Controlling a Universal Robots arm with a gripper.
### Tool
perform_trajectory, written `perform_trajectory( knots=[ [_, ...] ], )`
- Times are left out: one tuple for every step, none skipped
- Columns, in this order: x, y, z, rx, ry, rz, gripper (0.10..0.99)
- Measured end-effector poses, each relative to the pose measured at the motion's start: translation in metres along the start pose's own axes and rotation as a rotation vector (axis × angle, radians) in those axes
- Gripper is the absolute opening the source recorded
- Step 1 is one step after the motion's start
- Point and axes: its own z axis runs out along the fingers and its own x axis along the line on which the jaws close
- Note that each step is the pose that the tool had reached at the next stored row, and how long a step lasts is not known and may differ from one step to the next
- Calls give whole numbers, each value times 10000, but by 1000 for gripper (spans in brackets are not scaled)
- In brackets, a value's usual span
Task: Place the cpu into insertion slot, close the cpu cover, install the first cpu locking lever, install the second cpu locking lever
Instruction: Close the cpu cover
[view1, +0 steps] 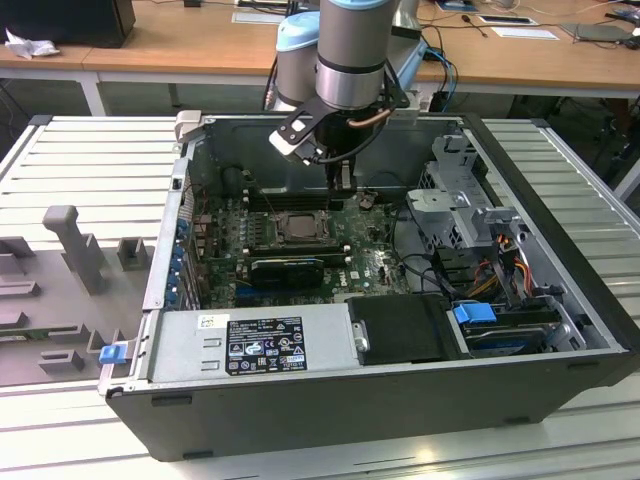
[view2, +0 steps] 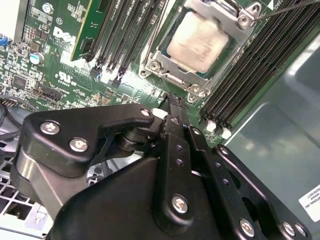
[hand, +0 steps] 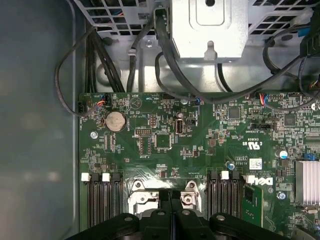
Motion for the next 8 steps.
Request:
perform_trajectory(
  knots=[
    [0, -4, 0, 0, 0, -1, 106],
    [0, -11, 1, 0, 1, 0, 106],
    [1, -18, 3, -1, 3, 0, 106],
    [0, -31, 15, -1, 2, 0, 106],
    [-1, -39, 36, 0, 0, 0, 106],
    [-2, -46, 54, 0, 0, 0, 106],
    [-3, -56, 79, 0, 0, 0, 106],
    [-3, -66, 97, 0, 1, 0, 106]
  ],
)
